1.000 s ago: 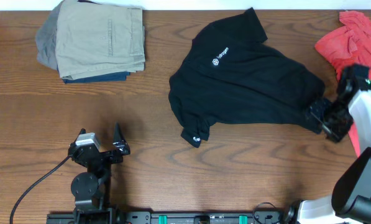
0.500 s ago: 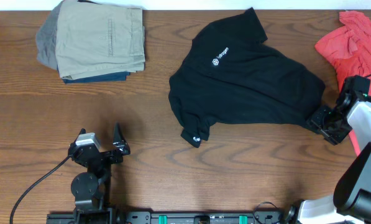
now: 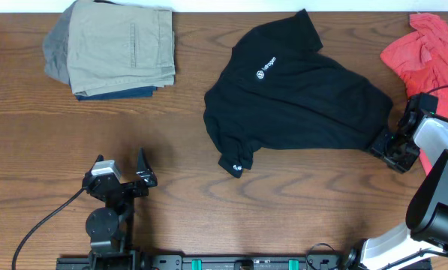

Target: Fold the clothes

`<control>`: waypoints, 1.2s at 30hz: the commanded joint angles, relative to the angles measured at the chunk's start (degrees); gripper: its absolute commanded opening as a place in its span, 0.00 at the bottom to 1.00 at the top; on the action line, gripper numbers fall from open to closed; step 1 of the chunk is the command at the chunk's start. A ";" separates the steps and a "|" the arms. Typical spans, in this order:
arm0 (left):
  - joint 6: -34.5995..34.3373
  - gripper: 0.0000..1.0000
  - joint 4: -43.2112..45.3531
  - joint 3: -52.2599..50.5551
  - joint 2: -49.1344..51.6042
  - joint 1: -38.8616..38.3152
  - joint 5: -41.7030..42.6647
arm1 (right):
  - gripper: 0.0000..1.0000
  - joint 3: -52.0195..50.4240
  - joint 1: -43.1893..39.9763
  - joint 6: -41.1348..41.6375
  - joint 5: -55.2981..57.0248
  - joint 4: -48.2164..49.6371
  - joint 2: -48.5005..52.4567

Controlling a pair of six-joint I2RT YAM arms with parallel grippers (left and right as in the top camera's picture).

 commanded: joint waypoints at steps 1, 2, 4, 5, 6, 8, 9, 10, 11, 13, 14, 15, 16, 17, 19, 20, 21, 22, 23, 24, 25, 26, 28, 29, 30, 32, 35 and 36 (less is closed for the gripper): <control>0.76 0.98 -2.01 -1.07 0.00 0.24 -0.92 | 0.56 -0.50 -0.31 -1.64 1.88 2.56 2.29; 0.79 0.98 -2.01 -1.07 0.00 0.24 -0.92 | 0.56 -0.48 -0.31 -1.64 1.75 3.19 2.29; 0.76 0.98 -2.01 -1.07 0.00 0.24 -0.92 | 0.56 -0.48 -0.31 -1.62 1.66 4.02 2.32; 0.79 0.98 -2.01 -1.07 0.00 0.24 -0.92 | 0.56 -0.48 -0.31 -1.64 1.01 4.33 2.32; 0.79 0.98 -2.01 -1.09 0.00 0.24 -0.92 | 0.56 -0.48 -0.31 -1.64 0.46 4.57 2.32; 0.76 0.98 -2.01 -1.09 0.00 0.24 -0.92 | 0.49 -0.48 -0.28 -1.64 -0.31 4.79 2.32; 0.79 0.98 -2.01 -1.07 0.00 0.24 -0.92 | 0.39 -0.50 -0.31 -1.64 -0.46 4.98 2.32; 0.76 0.98 -2.01 -1.07 0.00 0.24 -0.94 | 0.27 -0.48 -0.31 -1.64 -0.44 5.05 2.32; 0.76 0.98 -2.01 -1.07 0.00 0.24 -0.94 | 0.13 -0.50 -0.31 -1.64 -0.39 5.16 2.32; 0.76 0.98 -2.01 -1.07 0.00 0.24 -0.92 | 0.01 -0.48 -0.31 -1.62 -0.37 5.31 2.32; 0.76 0.98 -2.01 -1.07 0.00 0.24 -0.92 | 0.01 -0.42 -0.31 -1.53 -0.37 5.33 2.29; 0.76 0.98 -2.01 -1.09 0.00 0.24 -0.92 | 0.01 -0.24 -0.31 -1.22 -0.39 5.18 2.29; 0.76 0.98 -2.01 -1.07 0.00 0.24 -0.92 | 0.01 0.04 -0.31 -0.57 -0.42 4.79 2.27; 0.76 0.98 -2.01 -1.09 0.00 0.24 -0.92 | 0.01 0.44 -0.31 0.07 -0.39 4.11 2.21; 0.76 0.98 -2.01 -1.09 0.00 0.24 -0.92 | 0.01 1.99 -0.31 1.07 -0.37 1.77 1.92; 0.76 0.98 -2.01 -1.07 0.00 0.24 -0.92 | 0.01 2.91 -0.31 1.42 -0.37 0.31 1.62; 0.79 0.98 -2.01 -1.07 0.00 0.24 -0.92 | 0.01 4.15 -0.31 1.95 -0.37 -1.64 1.14; 0.76 0.98 -2.01 -1.07 0.00 0.24 -0.92 | 0.01 5.35 -0.33 2.45 -0.35 -3.52 0.55; 0.79 0.98 -2.01 -1.07 0.00 0.24 -0.92 | 0.01 6.80 -0.37 2.73 -0.39 -5.73 -0.28; 0.76 0.98 -2.01 -1.07 0.00 0.24 -0.94 | 0.01 8.39 -0.37 2.97 -0.39 -8.13 -1.20; 0.76 0.98 -2.01 -1.07 0.00 0.24 -0.92 | 0.01 9.90 -0.37 3.04 -0.57 -10.23 -2.03; 0.79 0.98 -2.01 -1.07 0.00 0.24 -0.92 | 0.01 11.72 -0.35 3.13 -1.03 -12.79 -2.99; 0.76 0.98 -2.01 -1.07 0.00 0.24 -0.92 | 0.01 15.21 -0.35 3.13 -2.21 -17.59 -4.92; 0.79 0.98 -2.03 -1.09 0.00 0.24 -0.92 | 0.01 16.94 -0.35 3.13 -2.71 -19.91 -6.10; 0.76 0.98 -2.03 -1.07 0.00 0.24 -0.92 | 0.01 18.29 -0.35 3.13 -2.91 -21.66 -7.15; 0.79 0.98 -2.01 -1.07 0.00 0.24 -0.92 | 0.01 20.57 -0.35 3.13 -2.73 -24.76 -9.90; 0.76 0.98 -2.01 -1.07 0.00 0.24 -0.92 | 0.01 21.44 -0.35 4.00 -2.45 -26.99 -14.93; 0.76 0.98 -2.01 -1.09 0.00 0.24 -0.92 | 0.01 21.44 -0.35 4.20 -2.21 -27.26 -16.13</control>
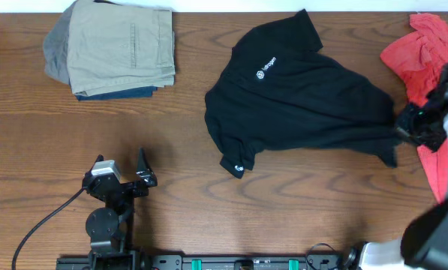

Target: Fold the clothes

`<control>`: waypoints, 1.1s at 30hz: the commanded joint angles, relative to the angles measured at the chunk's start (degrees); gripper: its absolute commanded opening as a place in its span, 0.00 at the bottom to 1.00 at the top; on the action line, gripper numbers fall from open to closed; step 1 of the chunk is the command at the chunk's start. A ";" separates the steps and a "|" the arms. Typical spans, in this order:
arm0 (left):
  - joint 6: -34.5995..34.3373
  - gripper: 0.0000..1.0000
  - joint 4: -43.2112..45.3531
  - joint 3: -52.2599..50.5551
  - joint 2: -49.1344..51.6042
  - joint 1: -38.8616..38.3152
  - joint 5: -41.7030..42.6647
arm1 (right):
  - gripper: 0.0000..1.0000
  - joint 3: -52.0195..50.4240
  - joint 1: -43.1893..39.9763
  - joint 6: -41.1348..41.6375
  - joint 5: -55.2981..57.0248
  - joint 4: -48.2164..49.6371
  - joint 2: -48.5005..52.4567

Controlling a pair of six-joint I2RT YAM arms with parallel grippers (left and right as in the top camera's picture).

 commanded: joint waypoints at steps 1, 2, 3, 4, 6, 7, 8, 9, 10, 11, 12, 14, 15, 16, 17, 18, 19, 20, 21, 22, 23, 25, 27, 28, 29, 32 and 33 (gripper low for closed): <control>0.79 0.98 -2.01 -1.09 0.00 0.24 -0.90 | 0.01 0.96 -0.37 1.79 0.50 -1.14 -4.98; 0.76 0.98 -2.01 -1.07 0.00 0.24 -0.90 | 0.01 0.96 -0.37 1.81 0.48 -1.40 -5.88; 0.76 0.98 -2.01 -1.07 0.00 0.24 -0.92 | 0.01 0.96 -0.37 1.79 0.46 -1.68 -6.43; 0.76 0.98 -2.01 -1.07 0.00 0.24 -0.90 | 0.01 0.96 -0.37 1.79 0.46 -2.21 -6.80; 0.79 0.98 -2.01 -1.07 0.00 0.24 -0.92 | 0.01 0.96 -0.37 1.77 0.50 -3.54 -6.99; 0.79 0.98 -2.01 -1.09 0.00 0.24 -0.92 | 0.01 0.83 -0.37 1.77 0.50 -3.89 -6.95; 0.76 0.98 -2.01 -1.07 0.00 0.24 -0.90 | 0.01 0.55 -0.35 1.77 0.48 -3.80 -6.93; 0.76 0.98 -2.01 -1.07 0.00 0.24 -0.90 | 0.01 0.04 -0.31 1.79 0.48 -3.21 -6.93; 0.76 0.98 -2.01 -1.07 0.00 0.24 -0.92 | 0.01 -0.59 -0.22 1.81 0.50 -2.19 -6.91; 0.76 0.98 -2.01 -1.09 0.00 0.24 -0.92 | 0.01 -1.20 -0.20 1.81 0.48 -1.14 -6.84; 0.76 0.98 -2.01 -1.07 0.00 0.24 -0.90 | 0.01 -2.08 -0.22 1.84 0.48 0.22 -6.73; 0.76 0.98 -2.01 -1.07 0.00 0.24 -0.90 | 0.01 -3.52 -0.22 1.84 0.50 1.79 -6.49; 0.76 0.98 -2.01 -1.07 0.00 0.24 -0.90 | 0.01 -4.22 -0.22 1.86 0.48 2.34 -6.36; 0.79 0.98 -2.01 -1.07 0.00 0.24 -0.90 | 0.01 -5.11 -0.22 2.05 0.50 3.06 -6.23; 0.76 0.98 -2.01 -1.07 0.00 0.24 -0.92 | 0.01 -6.10 -0.22 2.05 0.50 3.80 -6.14; 0.79 0.98 -2.01 -1.09 0.00 0.24 -0.92 | 0.01 -7.17 -0.22 2.05 0.50 4.74 -6.12; 0.76 0.98 -2.01 -1.07 0.00 0.24 -0.90 | 0.01 -8.00 -0.22 2.05 0.48 5.33 -6.08; 0.76 0.98 -2.01 -1.07 0.00 0.24 -0.90 | 0.01 -8.90 -0.22 2.05 0.48 5.97 -6.03; 0.79 0.98 -2.01 -1.07 0.00 0.24 -0.90 | 0.01 -9.57 -0.22 2.05 0.48 6.43 -6.03; 0.79 0.98 -2.01 -1.07 0.00 0.24 -0.92 | 0.01 -10.29 -0.22 2.05 0.48 6.91 -6.03; 0.76 0.98 -2.01 -1.09 0.00 0.24 -0.90 | 0.01 -10.86 -0.22 2.05 0.46 7.30 -6.03; 0.37 0.98 -0.59 -1.07 0.00 0.24 -0.76 | 0.01 -11.63 -0.20 2.23 0.33 7.52 -6.03; -5.31 0.98 -0.61 -1.07 0.00 0.24 3.48 | 0.01 -11.96 -0.22 2.23 -0.13 7.50 -6.03; -7.48 0.98 -1.49 -1.07 0.00 0.24 5.97 | 0.01 -11.98 -0.22 2.25 -0.24 7.48 -6.03; -9.14 0.98 -1.31 -1.07 0.07 0.24 7.15 | 0.01 -11.98 -0.20 2.23 -0.24 7.48 -6.03; -15.82 0.98 0.07 -1.05 0.26 0.24 13.68 | 0.01 -11.98 -0.22 2.23 -0.22 7.50 -6.03; -15.82 0.97 1.03 -1.03 0.26 0.24 16.70 | 0.01 -11.98 -0.22 2.21 -0.20 7.48 -6.03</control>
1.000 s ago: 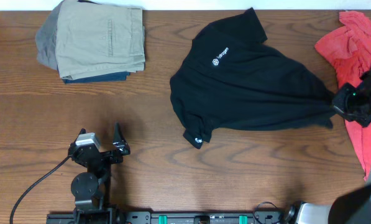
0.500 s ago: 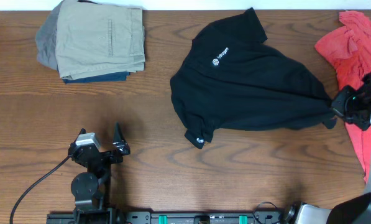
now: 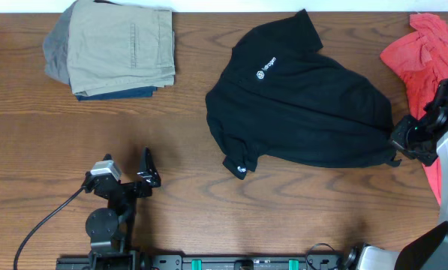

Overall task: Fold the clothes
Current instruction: 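Reach the left gripper to the shirt's lower left hem and grasp it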

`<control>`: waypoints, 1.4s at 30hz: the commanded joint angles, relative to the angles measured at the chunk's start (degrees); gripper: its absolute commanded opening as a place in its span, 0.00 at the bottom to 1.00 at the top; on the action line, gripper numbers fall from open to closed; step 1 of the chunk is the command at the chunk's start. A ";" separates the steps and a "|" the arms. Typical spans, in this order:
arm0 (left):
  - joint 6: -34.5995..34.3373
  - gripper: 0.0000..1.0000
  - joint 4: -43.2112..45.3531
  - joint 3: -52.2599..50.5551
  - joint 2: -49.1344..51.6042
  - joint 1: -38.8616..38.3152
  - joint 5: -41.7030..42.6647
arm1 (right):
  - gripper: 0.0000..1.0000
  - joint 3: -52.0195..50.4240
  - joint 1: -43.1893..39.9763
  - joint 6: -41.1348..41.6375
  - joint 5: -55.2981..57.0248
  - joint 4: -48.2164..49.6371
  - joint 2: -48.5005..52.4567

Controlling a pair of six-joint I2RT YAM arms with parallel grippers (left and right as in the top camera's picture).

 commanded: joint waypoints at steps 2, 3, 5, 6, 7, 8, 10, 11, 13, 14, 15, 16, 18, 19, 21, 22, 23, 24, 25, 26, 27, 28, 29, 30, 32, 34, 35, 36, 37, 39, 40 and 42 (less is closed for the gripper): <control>-6.60 0.98 0.68 -0.17 0.33 0.22 16.31 | 0.01 -0.39 -0.20 0.96 -0.09 0.02 0.28; -6.60 0.98 0.28 0.59 0.44 0.22 18.38 | 0.01 -0.39 -0.20 0.96 -0.11 0.02 0.28; -6.78 0.98 -0.50 2.62 1.22 0.22 20.94 | 0.01 -0.39 -0.20 0.98 -0.28 0.02 0.28; -6.78 0.98 -1.49 4.24 2.08 0.22 21.44 | 0.01 -0.39 -0.20 0.98 -0.31 0.04 0.28; -6.73 0.98 -2.89 6.08 3.08 0.22 21.64 | 0.01 -0.39 -0.20 0.98 -0.31 0.07 0.28; -6.43 0.98 -4.63 8.50 4.63 0.22 21.66 | 0.01 -0.39 -0.20 0.98 -0.31 0.04 0.28; -4.28 0.98 -7.58 13.64 8.70 0.22 22.80 | 0.01 -0.42 -0.20 0.98 -0.31 0.02 0.28; -2.89 0.98 -8.96 16.26 11.06 0.17 23.69 | 0.01 -0.42 -0.20 0.98 -0.31 0.00 0.28; -0.22 0.98 -12.79 22.29 17.07 0.15 25.70 | 0.01 -0.42 -0.17 0.98 -0.37 0.00 0.28; 1.14 0.98 -15.65 25.77 20.74 0.11 26.71 | 0.02 -0.42 -0.13 0.98 -0.52 0.02 0.28; 2.29 0.98 -18.36 28.72 24.11 -0.09 27.47 | 0.02 -0.42 -0.11 0.98 -0.57 0.02 0.28; 3.50 0.98 -21.70 32.04 28.11 -0.61 28.09 | 0.02 -0.42 -0.09 0.96 -0.94 0.02 0.28; 6.05 0.98 -28.57 38.14 35.69 -2.54 28.22 | 0.02 -0.42 -0.11 0.96 -1.36 0.02 0.28; 8.44 0.98 -32.37 41.31 39.69 -4.02 27.91 | 0.02 -0.42 -0.11 0.96 -1.36 0.00 0.28; 10.36 0.98 -38.05 46.07 46.10 -7.15 24.13 | 0.02 -0.42 -0.11 0.96 -1.36 -0.13 0.28; 10.36 0.98 -40.65 48.41 49.57 -9.31 20.61 | 0.02 -0.42 -0.11 0.96 -1.36 -0.24 0.28; 10.29 0.98 -42.56 50.34 52.76 -11.58 17.42 | 0.02 -0.42 -0.11 0.94 -1.36 -0.33 0.28; 10.27 0.98 -43.71 51.74 55.34 -13.62 15.13 | 0.02 -0.42 -0.11 0.94 -1.36 -0.39 0.28; 10.27 0.98 -44.37 52.83 57.79 -15.69 13.33 | 0.03 -0.42 -0.11 0.94 -1.36 -0.39 0.28; 10.25 0.98 -44.35 53.51 59.95 -17.66 12.68 | 0.03 -0.42 -0.11 0.94 -1.36 -0.39 0.28; 10.21 0.98 -43.58 53.77 62.12 -19.67 13.07 | 0.03 -0.42 -0.11 0.94 -1.36 -0.39 0.28; 10.14 0.98 -42.47 53.77 63.98 -21.44 14.10 | 0.03 -0.42 -0.11 0.92 -1.33 -0.39 0.28; 10.01 0.98 -41.70 53.77 65.44 -22.73 14.91 | 0.03 -0.42 -0.11 0.87 -1.33 -0.39 0.28; 9.94 0.98 -40.94 53.77 67.06 -24.11 15.72 | 0.03 -0.42 -0.11 0.70 -1.33 -0.37 0.28; 7.37 0.98 -39.54 53.77 69.94 -26.23 17.77 | 0.03 -0.42 -0.11 0.72 -1.33 -0.35 0.28; 4.79 0.98 -38.58 53.77 72.46 -27.76 18.12 | 0.03 -0.42 -0.11 0.72 -1.33 -0.22 0.28; 4.59 0.98 -37.62 53.77 74.12 -28.46 17.90 | 0.03 -0.42 -0.11 0.72 -1.33 -0.15 0.28; 4.61 0.98 -36.74 53.77 75.12 -28.70 17.51 | 0.03 -0.42 -0.11 0.72 -1.33 -0.15 0.28; 4.59 0.98 -35.32 53.77 76.54 -28.74 16.48 | 0.03 -0.42 -0.11 0.72 -1.33 -0.15 0.28; 4.26 0.98 -32.46 53.77 79.34 -28.68 14.51 | 0.03 -0.42 -0.11 0.72 -1.33 -0.20 0.28; 2.80 0.98 -30.99 53.77 80.96 -28.65 12.81 | 0.03 -0.42 -0.11 0.72 -1.33 -0.20 0.28; -1.90 0.98 -29.22 53.77 83.89 -28.65 8.33 | 0.03 -0.42 -0.11 0.72 -1.33 -0.22 0.28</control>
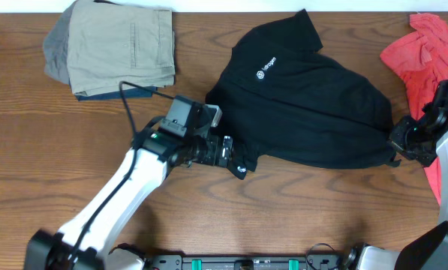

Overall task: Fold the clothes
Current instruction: 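Reach the left gripper to the shirt's lower left hem and grasp it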

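A black T-shirt with a white chest logo lies spread across the middle and right of the table. My left gripper has reached the shirt's near-left sleeve cuff, and its fingers look open beside the cloth. My right gripper is shut on the shirt's right hem corner at the table's right side.
A folded stack with khaki trousers on top sits at the back left. A crumpled red garment lies at the back right, running down behind my right arm. Bare brown wood table shows along the front.
My left arm was resting at the front left and now stretches out to the black shirt's near sleeve. The right gripper and the shirt have stayed where they were.
First my right gripper was at the shirt's right hem, with the cloth bunched. Then it was farther right and higher with the hem drawn out. Later it held the hem lower, the shirt lying wider. Now the left gripper is at the sleeve.
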`<control>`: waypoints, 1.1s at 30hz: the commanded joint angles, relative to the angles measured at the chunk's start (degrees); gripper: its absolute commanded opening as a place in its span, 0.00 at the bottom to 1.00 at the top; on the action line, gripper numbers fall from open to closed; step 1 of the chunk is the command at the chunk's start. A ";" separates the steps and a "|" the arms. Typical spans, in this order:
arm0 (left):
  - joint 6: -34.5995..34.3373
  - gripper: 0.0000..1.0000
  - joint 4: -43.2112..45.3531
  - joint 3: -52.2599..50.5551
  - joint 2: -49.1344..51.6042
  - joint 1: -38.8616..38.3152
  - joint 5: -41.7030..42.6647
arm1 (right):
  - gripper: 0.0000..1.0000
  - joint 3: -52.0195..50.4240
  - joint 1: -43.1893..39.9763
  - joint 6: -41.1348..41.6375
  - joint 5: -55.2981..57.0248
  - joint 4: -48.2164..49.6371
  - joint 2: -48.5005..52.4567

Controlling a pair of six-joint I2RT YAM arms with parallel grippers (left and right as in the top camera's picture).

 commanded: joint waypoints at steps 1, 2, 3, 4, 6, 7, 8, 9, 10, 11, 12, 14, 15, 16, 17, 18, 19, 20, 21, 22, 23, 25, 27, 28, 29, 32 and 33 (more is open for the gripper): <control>-8.96 0.98 1.84 1.11 5.01 0.00 -8.68 | 0.03 -0.09 -0.11 0.72 -0.20 0.09 0.28; -11.30 0.98 2.49 1.11 6.69 0.00 -9.90 | 0.03 -0.11 -0.11 0.72 -0.20 0.09 0.28; -13.05 0.98 3.34 1.11 8.20 0.00 -10.16 | 0.03 -0.13 -0.11 0.72 -0.20 0.11 0.28; -14.80 0.98 4.35 1.11 9.88 -0.02 -10.12 | 0.03 -0.15 -0.11 0.72 -0.20 0.11 0.28; -18.08 0.98 5.84 1.11 12.37 -0.09 -9.90 | 0.03 -0.20 -0.11 0.72 -0.20 0.15 0.28; -19.02 0.98 6.47 1.11 13.29 -0.09 -9.55 | 0.03 -0.20 -0.11 0.72 -0.20 0.15 0.28; -19.30 0.98 7.37 1.11 14.19 -0.09 -8.94 | 0.03 -0.22 -0.11 0.72 -0.20 0.13 0.28; -19.30 0.98 8.15 1.11 14.80 -0.09 -8.37 | 0.03 -0.26 -0.11 0.74 -0.20 0.15 0.28; -19.30 0.98 8.98 1.11 15.39 -0.09 -7.65 | 0.03 -0.31 -0.11 0.72 -0.20 0.15 0.28; -19.30 0.98 9.68 1.11 15.74 -0.09 -6.84 | 0.03 -0.35 -0.11 0.74 -0.20 0.15 0.28; -19.30 0.98 10.49 1.11 16.09 -0.13 -5.88 | 0.03 -0.35 -0.11 0.74 -0.20 0.15 0.28; -20.00 0.98 11.34 1.11 16.68 -0.46 -5.42 | 0.03 -0.35 -0.11 0.72 -0.20 0.17 0.28; -20.41 0.98 11.54 1.11 16.87 -0.74 -5.46 | 0.03 -0.35 -0.11 0.74 -0.20 0.17 0.28; -21.09 0.98 11.78 1.11 17.22 -1.03 -5.44 | 0.03 -0.35 -0.11 0.74 -0.20 0.15 0.28; -21.90 0.98 11.98 1.11 17.51 -1.36 -5.44 | 0.03 -0.37 -0.11 0.72 -0.20 0.15 0.28; -22.71 0.98 12.28 1.11 17.88 -1.88 -5.40 | 0.03 -0.37 -0.11 0.74 -0.20 0.13 0.28; -23.26 0.98 12.48 1.11 18.12 -2.36 -5.42 | 0.03 -0.37 -0.11 0.74 -0.20 0.13 0.28; -23.34 0.94 12.70 1.11 18.29 -2.84 -5.42 | 0.03 -0.37 -0.11 0.72 -0.20 0.13 0.28; -23.34 0.84 12.96 1.11 18.49 -3.48 -5.44 | 0.03 -0.37 -0.11 0.74 -0.20 0.11 0.28; -23.34 0.75 13.14 1.11 18.56 -4.00 -5.44 | 0.03 -0.37 -0.11 0.72 -0.20 0.11 0.28; -23.34 0.68 13.27 1.11 18.56 -4.44 -5.44 | 0.03 -0.37 -0.11 0.72 -0.20 0.09 0.28; -23.34 0.55 13.49 1.11 18.56 -5.18 -5.46 | 0.03 -0.37 -0.11 0.72 -0.20 0.04 0.28; -23.34 0.40 13.44 1.11 18.56 -5.31 -5.44 | 0.03 -0.37 -0.11 0.72 -0.20 -0.07 0.28; -23.34 0.35 13.40 1.11 18.56 -5.31 -5.46 | 0.03 -0.37 -0.11 0.72 -0.20 -0.09 0.28; -23.34 0.28 13.27 1.11 18.56 -5.29 -5.44 | 0.03 -0.37 -0.11 0.74 -0.20 -0.09 0.28; -23.32 0.06 12.20 1.11 18.53 -5.05 -5.44 | 0.03 -0.37 -0.11 0.74 -0.22 -0.09 0.28; -23.32 0.06 11.63 1.11 18.49 -4.90 -5.44 | 0.03 -0.37 -0.11 0.74 -0.22 -0.09 0.28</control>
